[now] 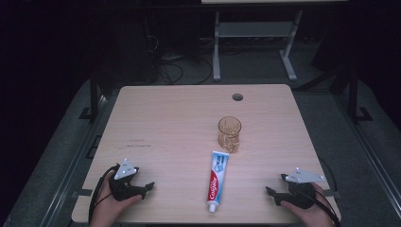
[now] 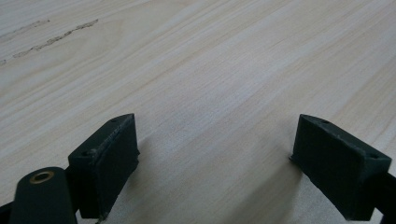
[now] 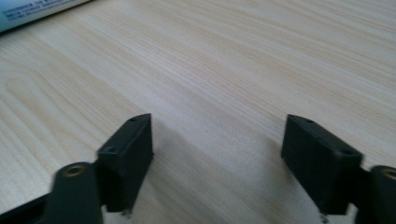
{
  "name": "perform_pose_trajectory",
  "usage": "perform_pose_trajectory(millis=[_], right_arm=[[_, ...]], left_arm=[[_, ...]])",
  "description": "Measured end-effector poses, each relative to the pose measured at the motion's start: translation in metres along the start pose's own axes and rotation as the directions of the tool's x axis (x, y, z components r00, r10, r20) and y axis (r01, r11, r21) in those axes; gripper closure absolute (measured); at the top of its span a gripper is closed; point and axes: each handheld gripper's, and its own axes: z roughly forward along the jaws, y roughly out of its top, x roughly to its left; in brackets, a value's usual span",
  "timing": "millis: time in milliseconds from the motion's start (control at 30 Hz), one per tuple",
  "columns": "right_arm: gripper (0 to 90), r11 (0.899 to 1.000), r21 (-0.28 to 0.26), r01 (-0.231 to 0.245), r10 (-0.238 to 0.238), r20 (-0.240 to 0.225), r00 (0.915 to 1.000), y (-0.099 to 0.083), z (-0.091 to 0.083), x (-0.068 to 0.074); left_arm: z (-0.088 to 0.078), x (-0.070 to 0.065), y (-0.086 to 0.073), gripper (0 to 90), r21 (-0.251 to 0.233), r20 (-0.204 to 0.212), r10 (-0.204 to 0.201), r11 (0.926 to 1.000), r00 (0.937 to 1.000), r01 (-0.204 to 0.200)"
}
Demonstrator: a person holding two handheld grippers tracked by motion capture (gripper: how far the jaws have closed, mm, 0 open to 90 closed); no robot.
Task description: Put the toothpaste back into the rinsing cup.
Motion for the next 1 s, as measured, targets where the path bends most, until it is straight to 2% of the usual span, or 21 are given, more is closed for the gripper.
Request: perform_pose_trajectory(millis=[67,200,300,400,500,700,800,1000], right_arm=[[38.5,1.0,0.007,-0.007,0.007,-0.006,1.0,0.001,-0.003,0.0],[50.5,1.0,0.018,-0.016,0.016,-0.042,0.999,0.003,-0.005,-0.001],[63.8,1.0,0.02,-0.019,0.02,-0.065,0.9977,0.004,-0.006,0.0],[78.0,1.0,0.025,-0.019,0.021,-0.096,0.9952,0.007,-0.009,0.002],[88.4,0.999,0.028,-0.024,0.028,-0.135,0.9904,0.011,-0.01,0.003],[90.0,0.999,0.037,-0.017,0.024,-0.176,0.9842,0.018,-0.01,0.008],[90.0,0.999,0.03,-0.012,0.018,-0.208,0.9779,0.023,-0.01,0.01],[90.0,1.0,0.026,0.016,-0.009,-0.235,0.972,0.032,-0.006,0.018]], left_arm=[[0.0,0.0,0.0,13.4,0.0,0.0,0.001,1.0,1.0,-0.001],[0.0,0.0,0.0,13.4,-0.001,0.0,0.0,1.0,1.0,0.0],[0.0,0.0,0.0,13.4,-0.001,0.0,0.0,1.0,1.0,0.0],[0.0,0.0,0.0,13.4,0.0,0.0,0.0,1.0,1.0,0.0],[0.0,0.0,0.0,13.4,0.0,0.0,0.0,1.0,1.0,0.0],[0.0,0.0,0.0,13.4,-0.001,0.0,0.0,1.0,1.0,0.0],[0.0,0.0,0.0,13.4,0.0,0.0,0.001,1.0,1.0,-0.001],[0.0,0.0,0.0,13.4,0.002,0.0,0.003,1.0,1.0,-0.003]])
